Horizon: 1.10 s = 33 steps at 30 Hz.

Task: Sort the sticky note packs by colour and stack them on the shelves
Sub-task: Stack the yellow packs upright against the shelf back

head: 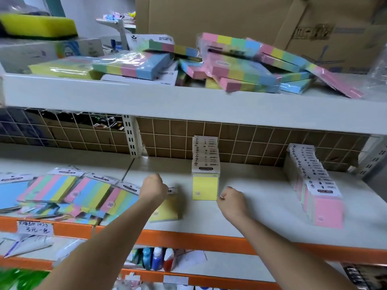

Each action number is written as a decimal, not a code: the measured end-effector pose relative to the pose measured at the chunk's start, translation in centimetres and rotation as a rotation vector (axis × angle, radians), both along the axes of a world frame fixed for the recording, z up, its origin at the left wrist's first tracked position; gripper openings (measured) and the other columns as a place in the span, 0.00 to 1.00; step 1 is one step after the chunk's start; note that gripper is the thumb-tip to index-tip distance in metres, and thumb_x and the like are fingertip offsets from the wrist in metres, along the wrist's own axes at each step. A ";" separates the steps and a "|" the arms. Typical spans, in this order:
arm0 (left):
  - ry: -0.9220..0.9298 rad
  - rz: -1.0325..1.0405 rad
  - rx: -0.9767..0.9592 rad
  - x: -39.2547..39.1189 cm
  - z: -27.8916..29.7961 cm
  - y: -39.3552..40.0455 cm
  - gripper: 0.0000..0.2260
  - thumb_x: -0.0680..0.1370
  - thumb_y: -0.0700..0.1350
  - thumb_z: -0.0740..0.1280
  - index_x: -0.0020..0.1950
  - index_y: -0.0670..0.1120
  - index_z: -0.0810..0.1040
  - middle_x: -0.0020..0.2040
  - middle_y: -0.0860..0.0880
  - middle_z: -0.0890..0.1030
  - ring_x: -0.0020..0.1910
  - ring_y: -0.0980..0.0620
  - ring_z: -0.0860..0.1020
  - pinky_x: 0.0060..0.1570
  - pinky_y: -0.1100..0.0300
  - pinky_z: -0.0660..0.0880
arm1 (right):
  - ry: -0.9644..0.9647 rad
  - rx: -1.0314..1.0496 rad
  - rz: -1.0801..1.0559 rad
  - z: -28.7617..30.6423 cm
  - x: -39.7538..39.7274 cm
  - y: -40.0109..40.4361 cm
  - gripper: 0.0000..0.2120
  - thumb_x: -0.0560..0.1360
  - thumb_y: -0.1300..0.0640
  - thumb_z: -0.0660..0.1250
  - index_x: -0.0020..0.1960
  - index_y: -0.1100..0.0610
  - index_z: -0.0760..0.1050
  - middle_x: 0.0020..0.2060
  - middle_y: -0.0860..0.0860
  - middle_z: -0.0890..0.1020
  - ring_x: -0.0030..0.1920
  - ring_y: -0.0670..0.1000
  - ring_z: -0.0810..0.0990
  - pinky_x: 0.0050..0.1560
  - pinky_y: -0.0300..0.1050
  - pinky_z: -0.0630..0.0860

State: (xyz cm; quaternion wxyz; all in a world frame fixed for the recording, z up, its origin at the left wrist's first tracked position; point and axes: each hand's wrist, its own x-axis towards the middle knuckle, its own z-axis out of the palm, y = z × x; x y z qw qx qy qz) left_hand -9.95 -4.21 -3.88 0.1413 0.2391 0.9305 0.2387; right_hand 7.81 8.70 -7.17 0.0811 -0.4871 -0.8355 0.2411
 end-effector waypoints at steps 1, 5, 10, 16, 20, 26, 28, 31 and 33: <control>0.027 0.015 -0.037 -0.3 0.3 -0.6 0.05 0.74 0.33 0.58 0.46 0.40 0.71 0.40 0.43 0.72 0.40 0.43 0.71 0.37 0.58 0.68 | -0.020 0.048 0.018 0.3 -0.1 -0.9 0.06 0.75 0.56 0.62 0.45 0.57 0.75 0.42 0.54 0.81 0.46 0.59 0.79 0.39 0.44 0.72; 0.035 0.009 -0.161 -0.1 0.6 -1.9 0.07 0.75 0.34 0.58 0.50 0.39 0.73 0.48 0.40 0.78 0.46 0.42 0.77 0.40 0.56 0.72 | 0.020 0.031 0.155 0.8 -1.4 -4.1 0.07 0.75 0.54 0.62 0.46 0.54 0.78 0.44 0.52 0.82 0.47 0.57 0.79 0.39 0.44 0.70; -0.016 -0.033 -0.266 1.2 -1.0 -2.3 0.14 0.76 0.38 0.57 0.60 0.38 0.73 0.60 0.40 0.77 0.58 0.42 0.77 0.53 0.55 0.73 | 0.114 -0.328 0.231 -1.1 -5.3 -7.5 0.06 0.74 0.54 0.67 0.40 0.56 0.78 0.40 0.55 0.81 0.42 0.51 0.76 0.39 0.44 0.70; -0.232 0.118 -0.163 1.7 -1.3 -2.5 0.19 0.75 0.43 0.63 0.64 0.36 0.68 0.60 0.41 0.77 0.58 0.42 0.77 0.53 0.55 0.75 | 0.241 -0.576 0.050 -1.8 -6.6 -8.4 0.11 0.70 0.60 0.64 0.50 0.57 0.80 0.45 0.53 0.82 0.45 0.53 0.77 0.36 0.38 0.71; -0.358 0.132 -0.131 2.3 -0.5 -2.4 0.09 0.74 0.44 0.66 0.47 0.39 0.75 0.36 0.45 0.76 0.32 0.50 0.76 0.26 0.63 0.70 | 0.317 -0.612 0.007 -1.8 -6.0 -7.4 0.16 0.70 0.66 0.67 0.54 0.50 0.78 0.50 0.50 0.82 0.50 0.51 0.79 0.51 0.42 0.76; -0.355 0.168 -0.058 4.2 -0.5 -0.7 0.21 0.70 0.43 0.68 0.60 0.40 0.67 0.55 0.41 0.77 0.50 0.45 0.79 0.39 0.59 0.75 | 0.387 -0.513 0.004 -1.2 -4.2 -5.7 0.13 0.69 0.64 0.69 0.46 0.49 0.70 0.40 0.47 0.78 0.42 0.50 0.76 0.41 0.42 0.69; -0.340 0.168 -0.075 4.7 -0.4 -0.2 0.24 0.68 0.44 0.69 0.61 0.40 0.66 0.58 0.42 0.75 0.54 0.44 0.78 0.47 0.57 0.77 | 0.381 -0.471 0.034 -1.1 -3.6 -5.1 0.12 0.67 0.64 0.69 0.41 0.50 0.68 0.35 0.47 0.76 0.39 0.51 0.73 0.38 0.43 0.66; -0.288 0.135 -0.097 5.4 -0.6 0.3 0.26 0.69 0.44 0.69 0.64 0.41 0.65 0.62 0.42 0.70 0.58 0.43 0.75 0.56 0.54 0.76 | 0.341 -0.397 0.080 -0.7 -2.9 -4.4 0.11 0.64 0.61 0.69 0.40 0.52 0.67 0.34 0.47 0.76 0.38 0.52 0.74 0.37 0.44 0.67; -0.280 0.108 -0.077 6.0 -0.6 0.9 0.25 0.71 0.44 0.69 0.65 0.41 0.64 0.62 0.42 0.67 0.58 0.42 0.75 0.58 0.53 0.75 | 0.317 -0.354 0.101 -0.4 -2.2 -3.9 0.12 0.63 0.59 0.68 0.43 0.53 0.68 0.36 0.47 0.78 0.40 0.53 0.77 0.39 0.45 0.70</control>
